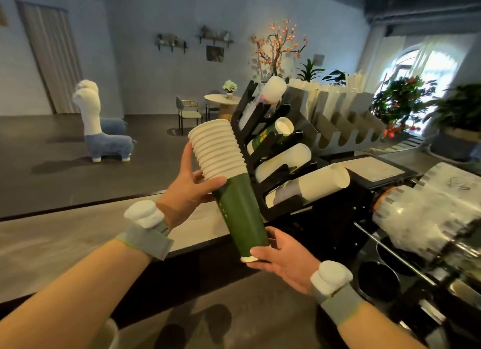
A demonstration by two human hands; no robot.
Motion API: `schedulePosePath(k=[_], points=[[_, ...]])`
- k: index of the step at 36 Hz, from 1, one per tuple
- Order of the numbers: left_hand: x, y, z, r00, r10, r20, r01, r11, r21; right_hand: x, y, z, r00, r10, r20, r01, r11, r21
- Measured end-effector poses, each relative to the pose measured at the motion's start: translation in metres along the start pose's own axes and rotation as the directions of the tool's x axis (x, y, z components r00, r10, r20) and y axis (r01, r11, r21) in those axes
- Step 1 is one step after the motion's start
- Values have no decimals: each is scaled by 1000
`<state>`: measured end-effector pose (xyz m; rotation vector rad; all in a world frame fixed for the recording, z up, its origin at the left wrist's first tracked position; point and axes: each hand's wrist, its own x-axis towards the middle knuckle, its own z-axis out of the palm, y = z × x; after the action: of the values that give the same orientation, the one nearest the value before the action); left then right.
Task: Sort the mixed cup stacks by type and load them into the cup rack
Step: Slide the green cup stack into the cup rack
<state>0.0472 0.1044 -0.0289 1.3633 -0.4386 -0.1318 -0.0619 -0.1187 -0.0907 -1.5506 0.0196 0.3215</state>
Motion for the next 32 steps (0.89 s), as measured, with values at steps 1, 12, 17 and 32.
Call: schedulePosePath(k=[1,12,17,32], points=[[4,3,1,1000,21,-18,-21,999,-38,-1,-3,-1,1000,-10,-16,10,1000,11],[38,37,11,968,235,-83,-228,970,84,-56,-89,-24,930,-245,-273,285,951,117],[63,38,36,974,225,-35,-209,944,256,-73,-152,-51,771,-420,-478,486,874,16],[175,26,112,957,289,-36,-159,624,765,-47,-307,-118,539,-740,-403,114,539,-835]])
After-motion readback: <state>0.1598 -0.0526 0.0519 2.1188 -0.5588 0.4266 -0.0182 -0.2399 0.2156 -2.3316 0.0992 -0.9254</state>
